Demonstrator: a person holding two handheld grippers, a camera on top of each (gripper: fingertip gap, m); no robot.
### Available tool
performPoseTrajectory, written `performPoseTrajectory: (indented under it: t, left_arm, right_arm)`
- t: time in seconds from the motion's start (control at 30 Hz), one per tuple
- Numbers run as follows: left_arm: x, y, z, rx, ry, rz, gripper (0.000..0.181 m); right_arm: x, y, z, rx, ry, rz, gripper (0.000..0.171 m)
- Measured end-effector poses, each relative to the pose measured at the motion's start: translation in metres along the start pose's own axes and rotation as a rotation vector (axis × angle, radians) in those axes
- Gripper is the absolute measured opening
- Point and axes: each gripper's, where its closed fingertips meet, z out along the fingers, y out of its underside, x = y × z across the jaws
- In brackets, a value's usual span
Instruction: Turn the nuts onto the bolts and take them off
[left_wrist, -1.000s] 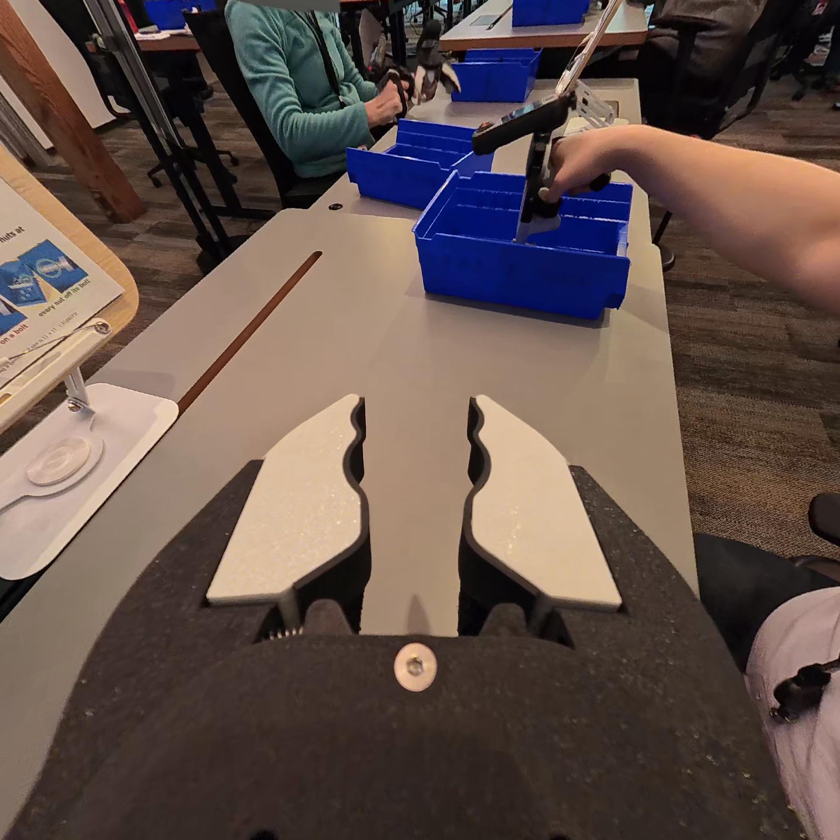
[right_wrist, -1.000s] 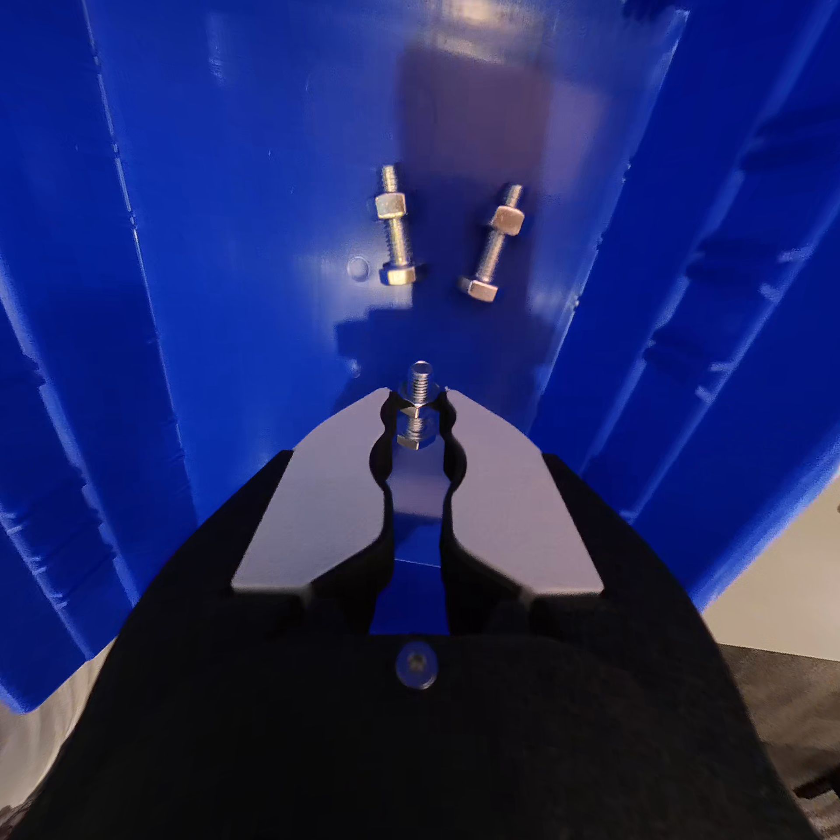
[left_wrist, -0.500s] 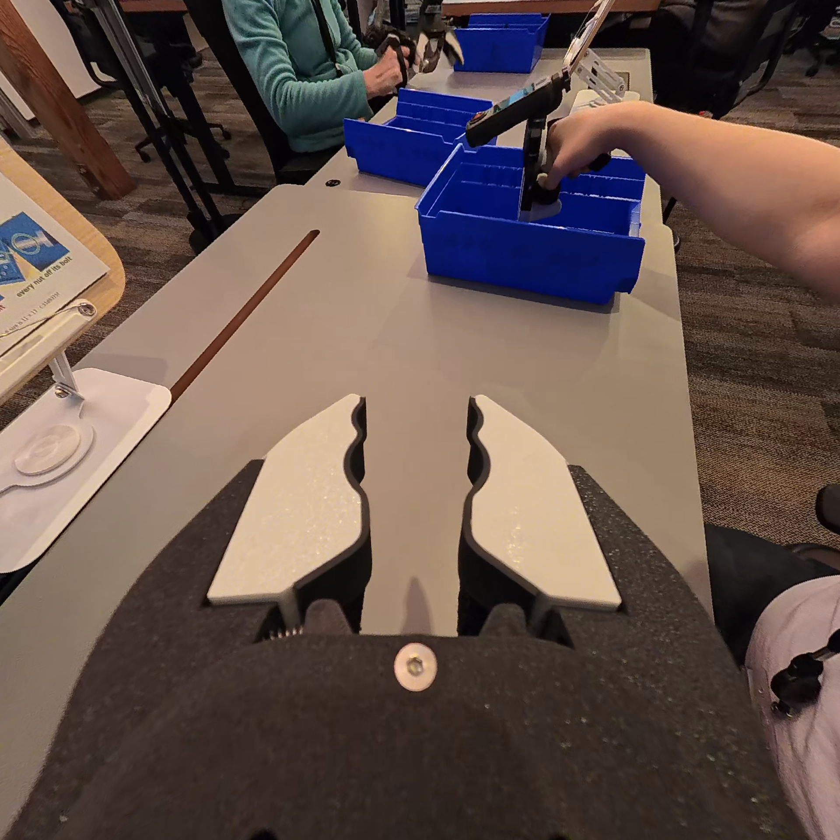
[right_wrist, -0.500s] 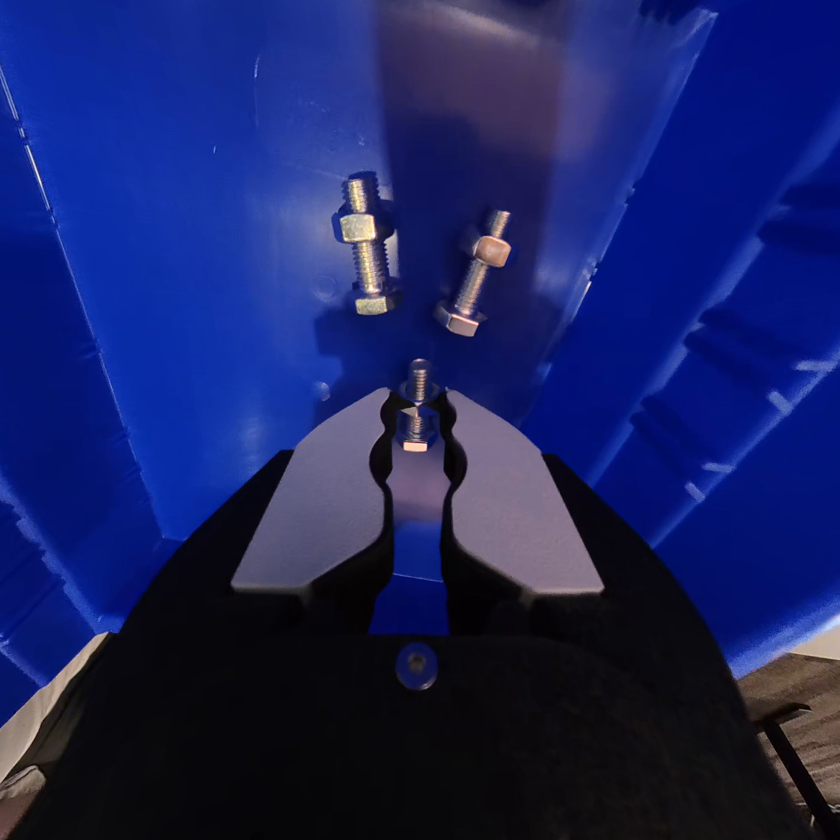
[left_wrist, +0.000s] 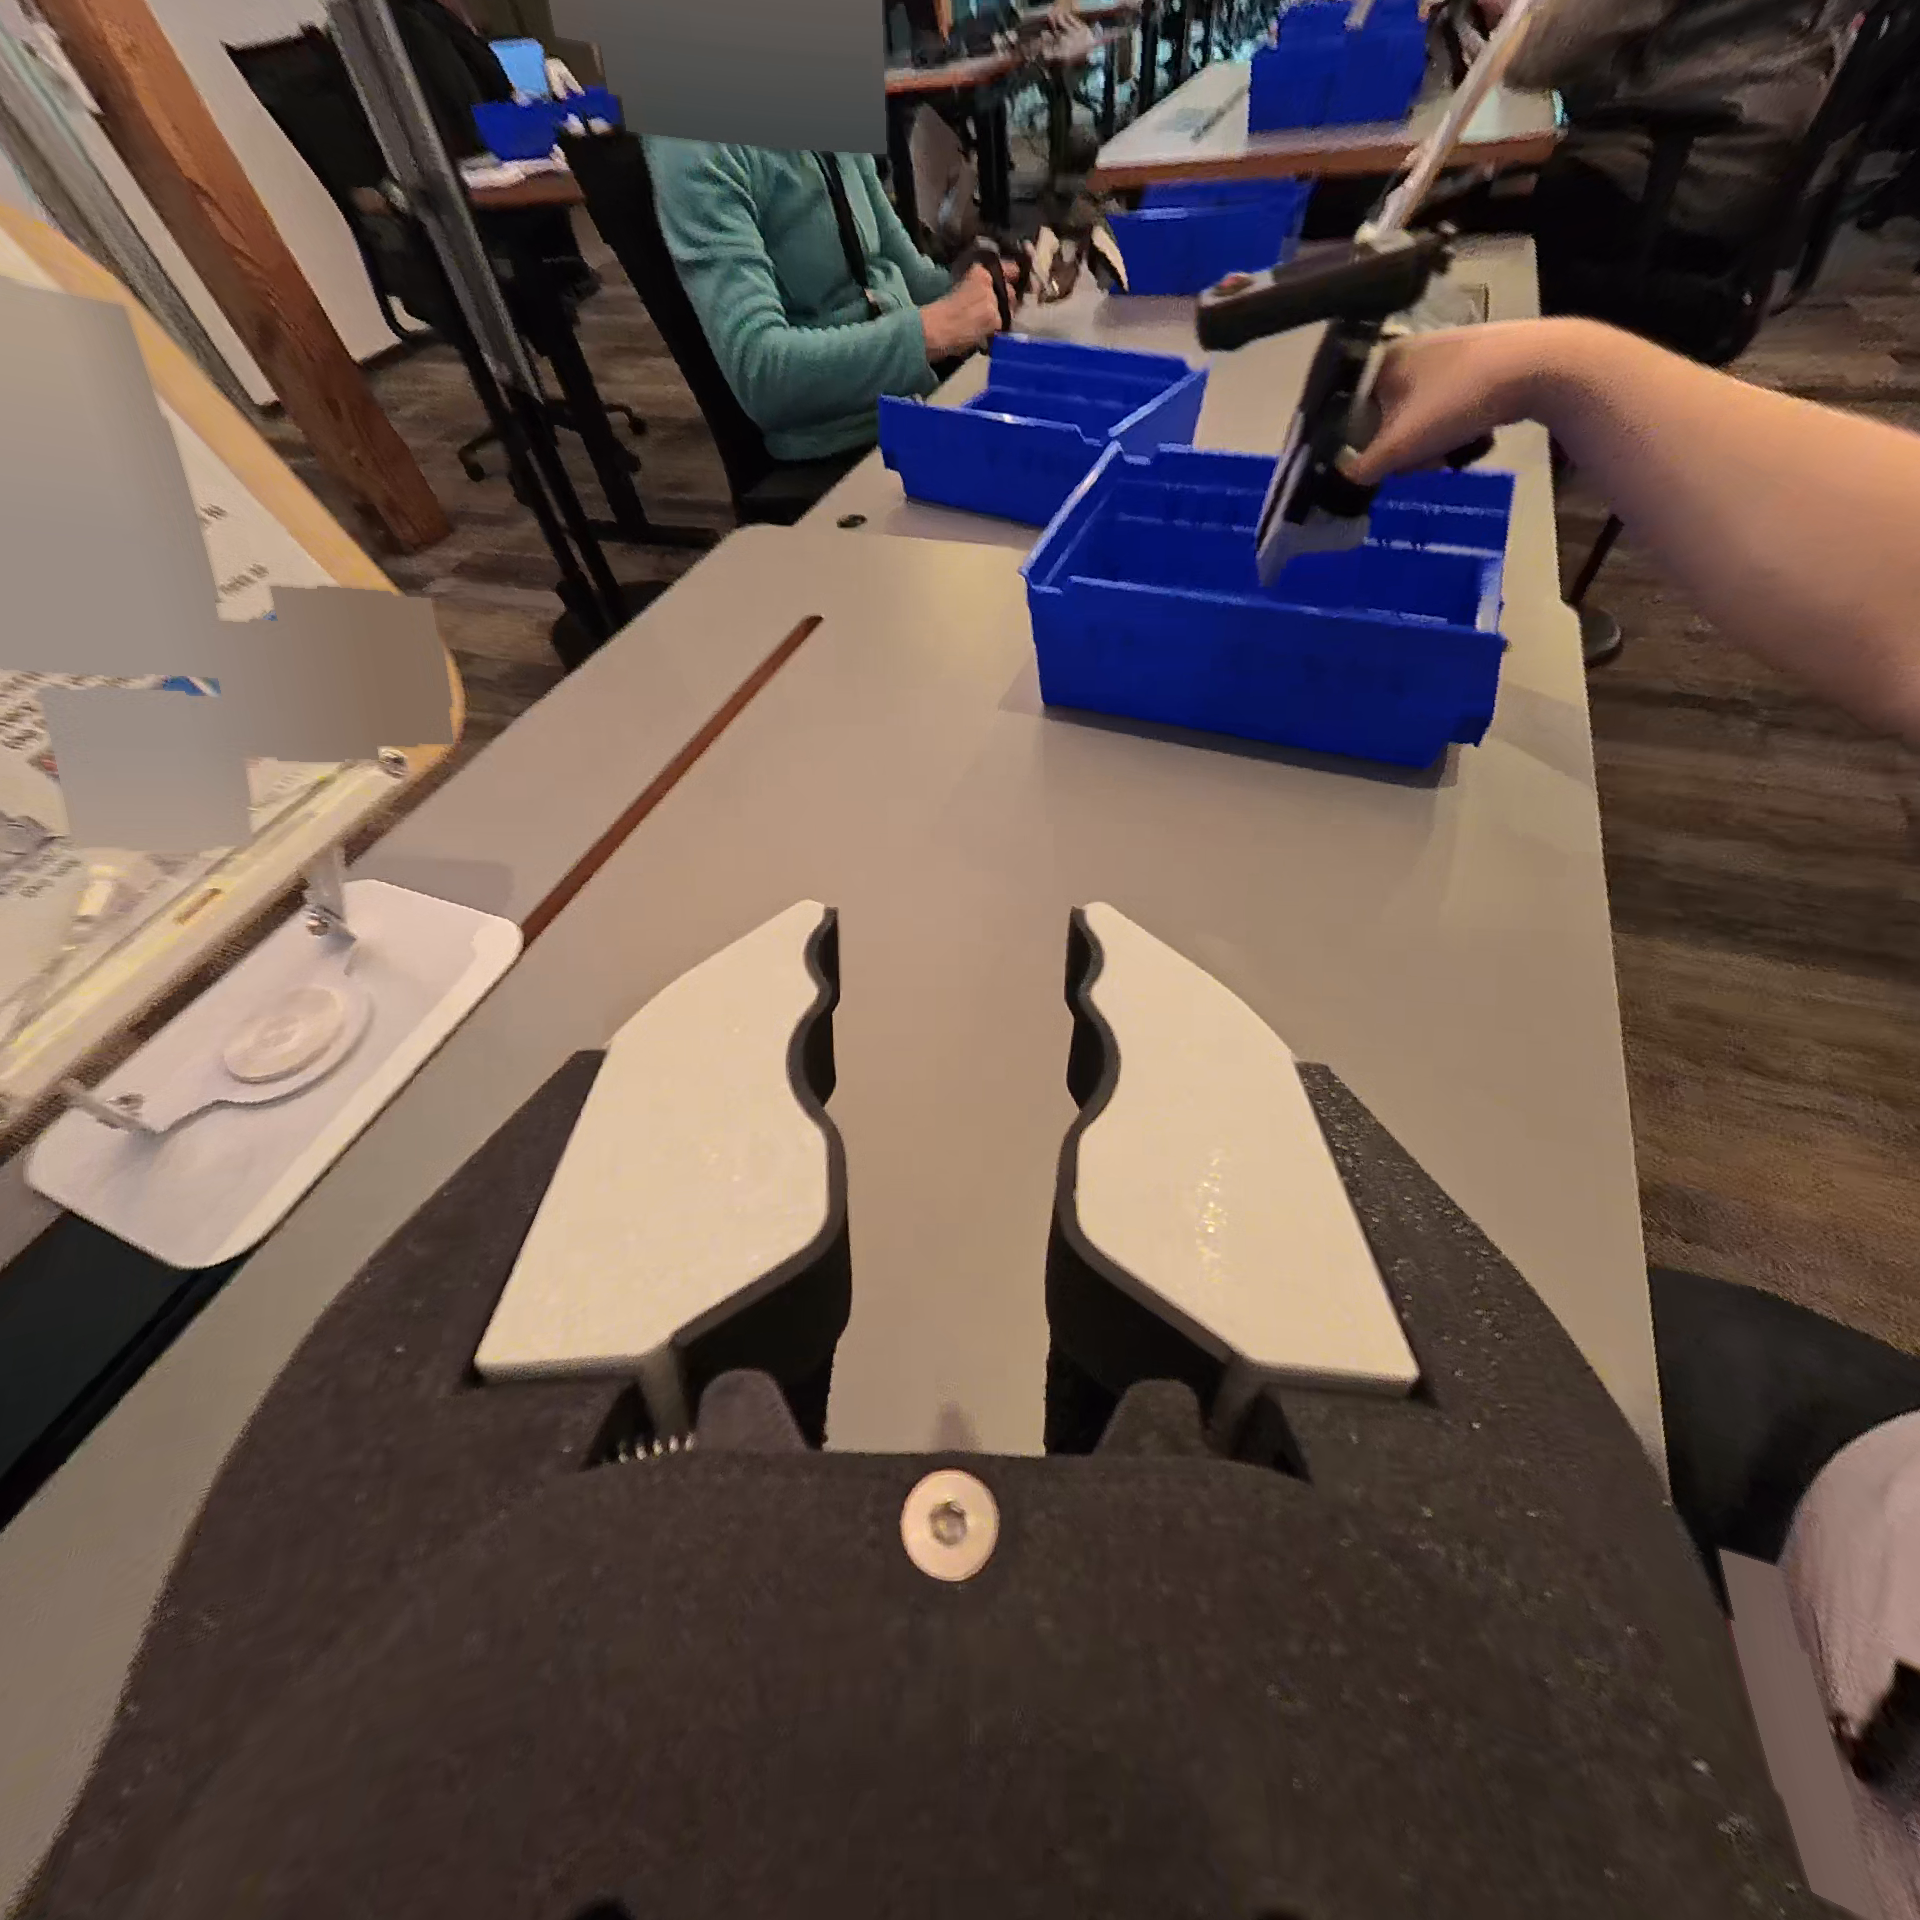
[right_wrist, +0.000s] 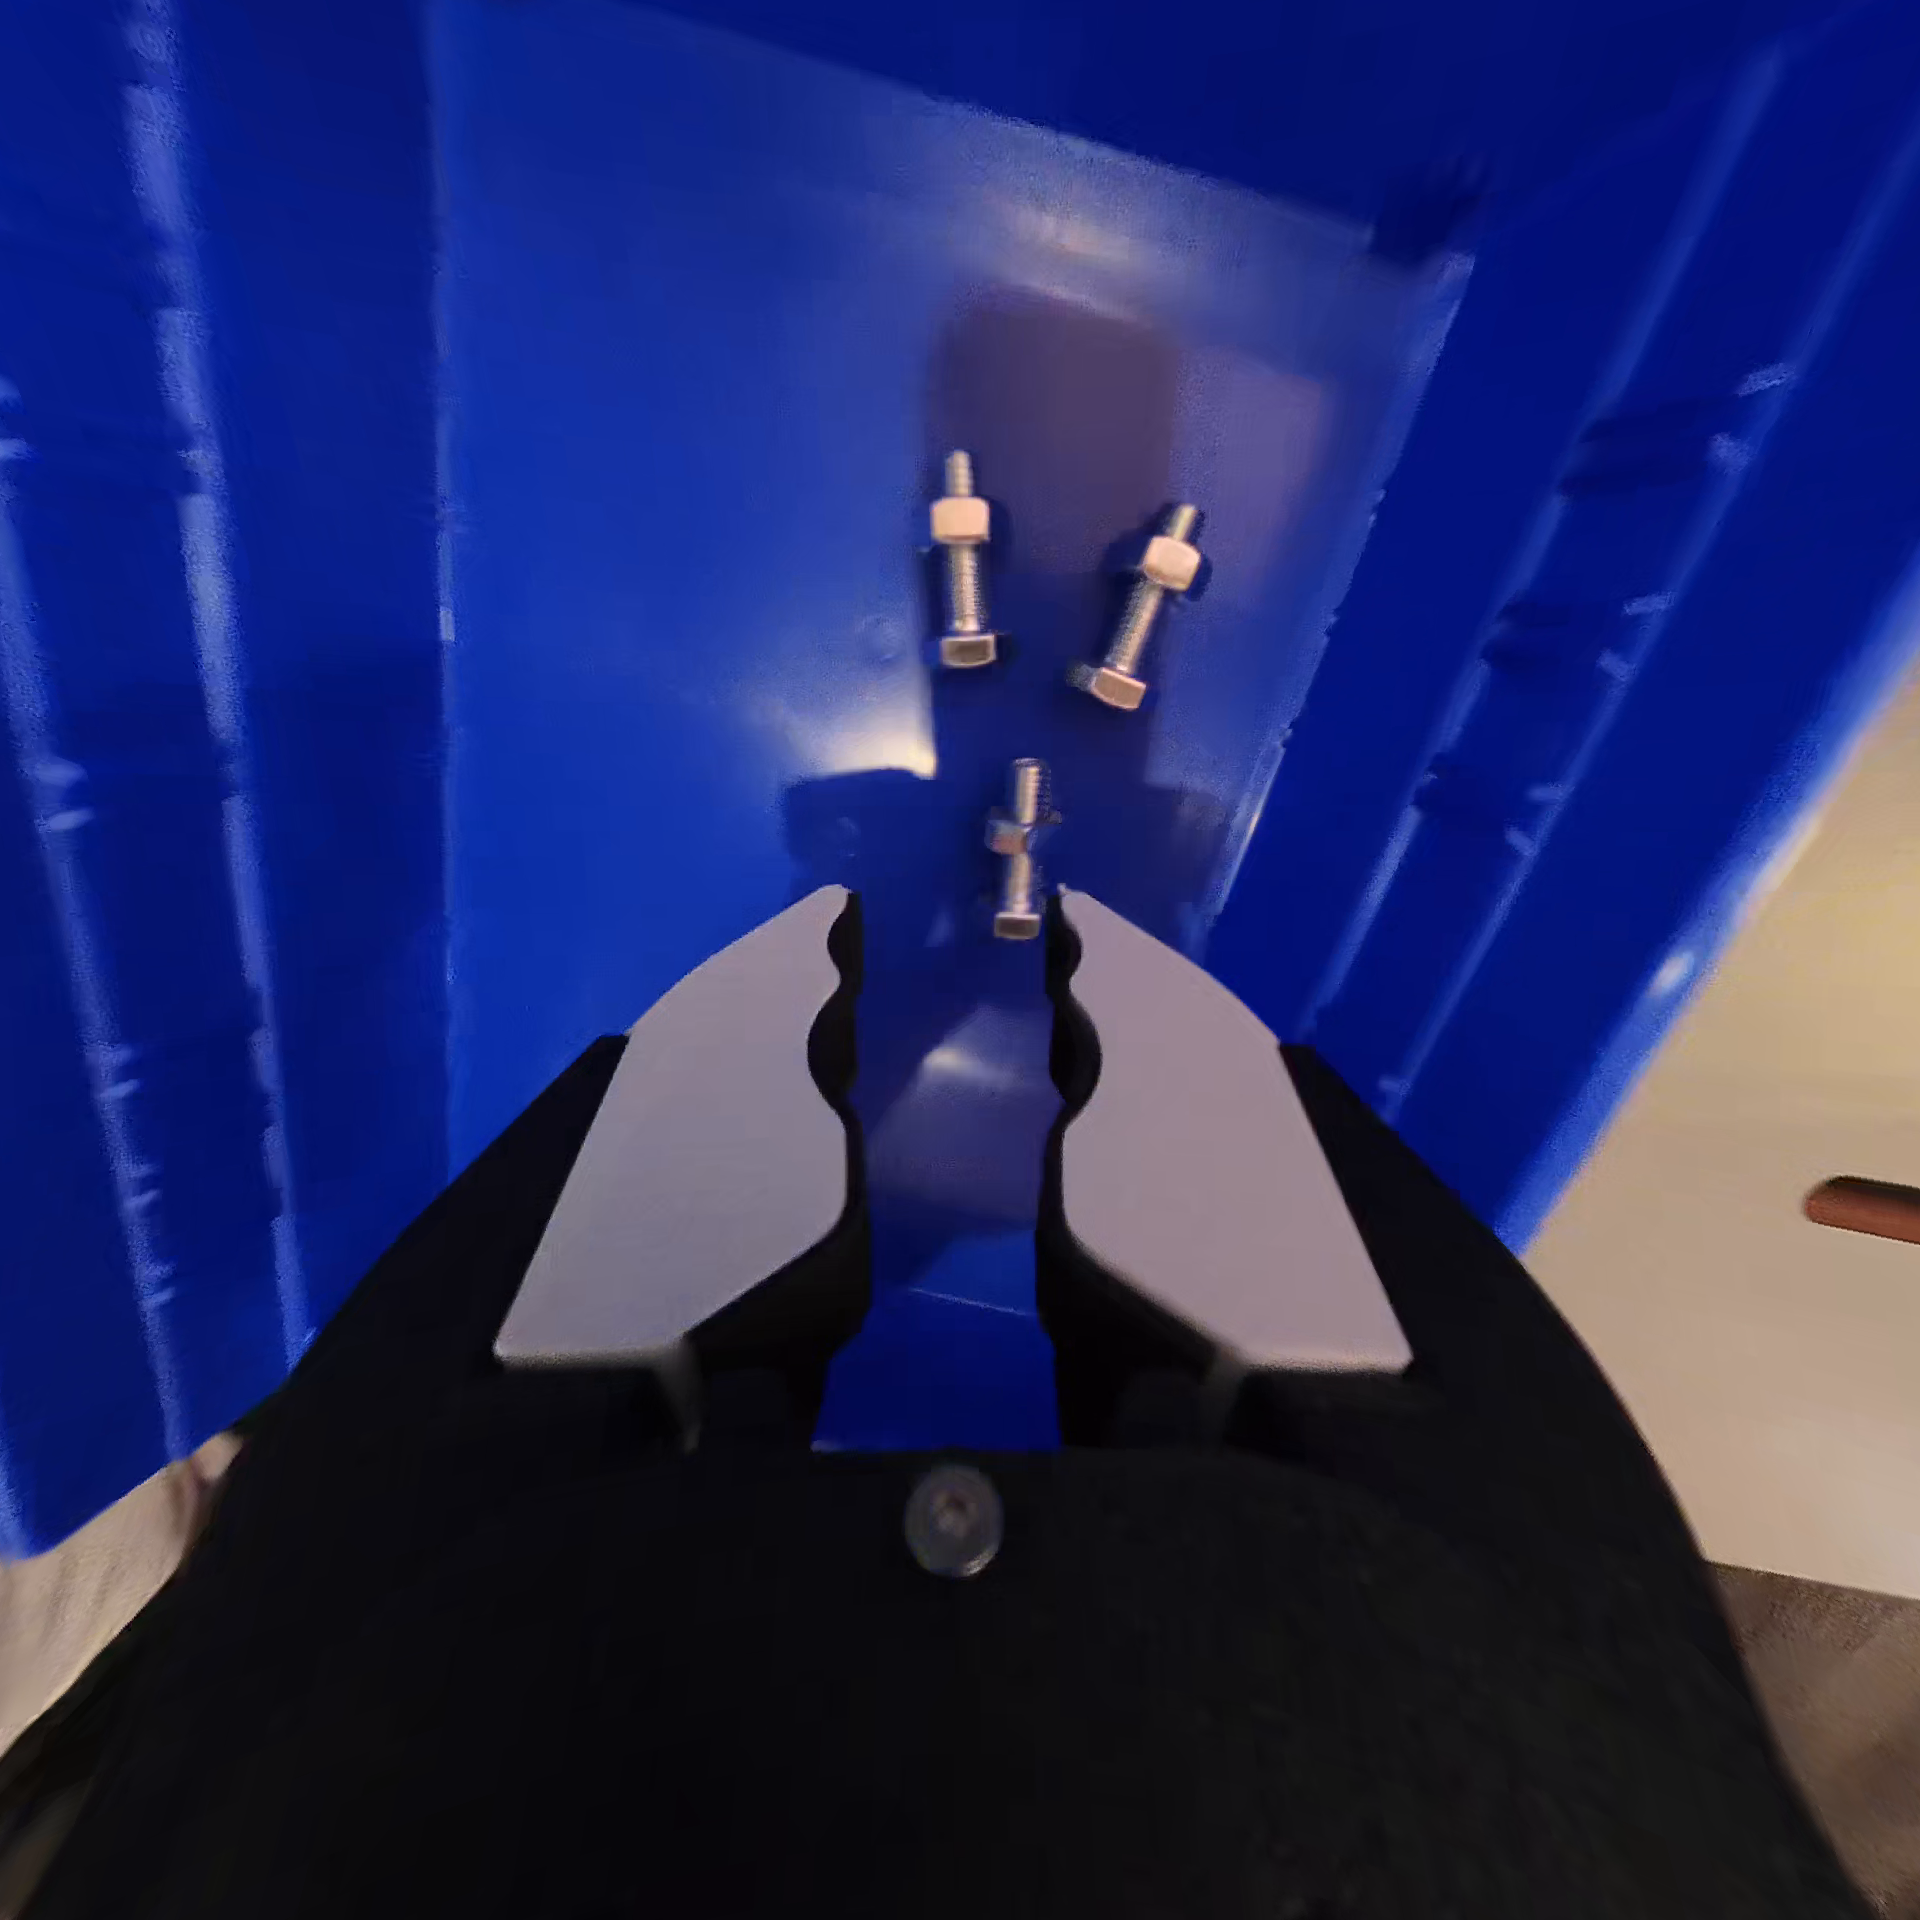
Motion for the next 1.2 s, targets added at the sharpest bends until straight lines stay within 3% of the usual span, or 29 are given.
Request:
performPoseTrajectory:
  t: [0.23,0.4,0.53,0.63,0.93,1.2]
  left_arm:
    - [-0.035,-0.015,-0.060,0.069,-0.191,-0.004,0.040]
    - [-0.030,-0.011,-0.086,0.068,-0.215,-0.070,0.034]
    - [-0.027,0.000,-0.125,0.062,-0.295,-0.087,0.034]
    - [-0.036,0.022,-0.176,0.024,-0.421,-0.121,0.034]
    - [-0.057,0.136,-0.324,-0.245,-0.743,-0.326,0.037]
    - [-0.071,0.185,-0.372,-0.369,-0.774,-0.400,0.037]
  right_arm:
    - [-0.055,-0.035,-0.104,0.444,0.176,-0.167,0.025]
    - [-0.153,-0.078,-0.158,0.839,0.119,-0.369,0.030]
    - [-0.232,-0.101,-0.153,0.980,-0.016,-0.491,0.038]
    - [-0.292,-0.115,-0.137,1.038,-0.153,-0.575,0.035]
    - [-0.428,-0.139,-0.080,1.015,-0.458,-0.739,0.029]
    - [-0.490,-0.172,-0.059,1.084,-0.602,-0.767,0.026]
